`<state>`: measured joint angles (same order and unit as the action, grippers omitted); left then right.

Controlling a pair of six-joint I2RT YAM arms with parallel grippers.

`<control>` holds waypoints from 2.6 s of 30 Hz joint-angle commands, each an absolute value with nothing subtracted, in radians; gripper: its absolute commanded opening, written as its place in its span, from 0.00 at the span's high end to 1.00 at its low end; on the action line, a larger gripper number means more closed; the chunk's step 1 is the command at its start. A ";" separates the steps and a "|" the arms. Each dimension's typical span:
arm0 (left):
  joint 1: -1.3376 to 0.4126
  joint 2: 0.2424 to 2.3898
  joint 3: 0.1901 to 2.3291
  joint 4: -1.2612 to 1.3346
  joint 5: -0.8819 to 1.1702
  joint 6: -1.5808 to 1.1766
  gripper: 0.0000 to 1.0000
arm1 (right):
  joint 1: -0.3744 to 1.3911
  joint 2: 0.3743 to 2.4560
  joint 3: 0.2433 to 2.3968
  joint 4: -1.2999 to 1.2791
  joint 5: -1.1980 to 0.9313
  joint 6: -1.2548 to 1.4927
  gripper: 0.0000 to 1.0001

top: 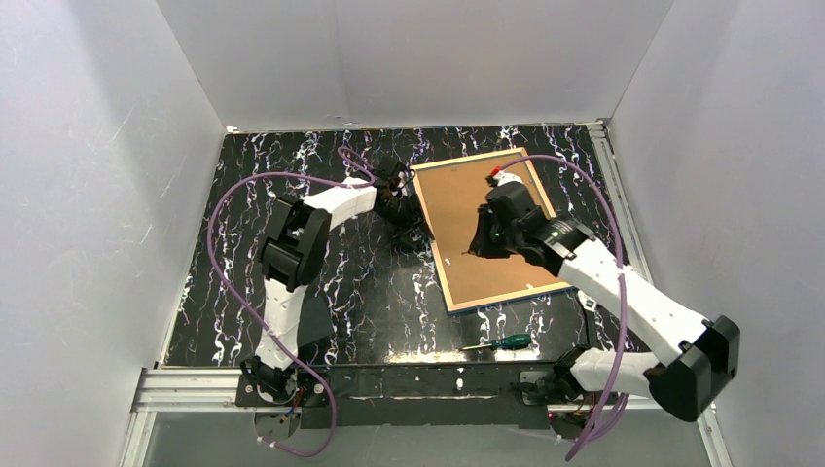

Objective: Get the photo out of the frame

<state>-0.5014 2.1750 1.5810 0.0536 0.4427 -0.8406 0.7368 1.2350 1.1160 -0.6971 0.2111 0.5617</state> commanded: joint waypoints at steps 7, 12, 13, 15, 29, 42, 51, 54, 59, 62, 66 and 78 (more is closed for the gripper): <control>-0.437 2.113 1.566 -0.074 0.457 -0.806 0.34 | 0.482 1.390 1.140 -0.399 -0.105 0.561 0.99; -0.399 2.185 1.667 -0.116 0.483 -0.818 0.32 | 0.442 1.618 1.347 -0.400 -0.109 0.529 0.99; -0.398 2.206 1.697 -0.134 0.490 -0.814 0.32 | 0.442 1.656 1.385 -0.399 -0.101 0.519 0.99; -0.399 2.241 1.749 -0.148 0.504 -0.805 0.32 | 0.441 1.729 1.459 -0.410 -0.094 0.501 0.99; -0.413 2.347 1.797 -0.097 0.458 -0.772 0.34 | 0.446 1.976 1.663 -0.392 -0.115 0.455 0.99; -0.427 2.387 1.761 -0.123 0.411 -0.733 0.46 | 0.450 1.979 1.585 -0.287 -0.196 0.349 0.99; -0.429 2.413 1.804 -0.217 0.410 -0.687 0.44 | 0.451 2.020 1.643 -0.340 -0.184 0.339 0.99; -0.433 2.421 1.809 -0.258 0.390 -0.694 0.47 | 0.455 2.024 1.638 -0.326 -0.207 0.330 0.99; -0.439 2.424 1.806 -0.291 0.351 -0.701 0.53 | 0.461 2.039 1.646 -0.331 -0.176 0.322 0.99; -0.442 2.433 1.813 -0.296 0.351 -0.705 0.52 | 0.462 2.045 1.651 -0.334 -0.150 0.321 0.99; -0.447 2.436 1.817 -0.302 0.342 -0.705 0.47 | 0.461 2.064 1.672 -0.333 -0.148 0.316 0.99; -0.448 2.434 1.807 -0.327 0.326 -0.678 0.47 | 0.465 2.131 1.758 -0.362 -0.061 0.310 0.99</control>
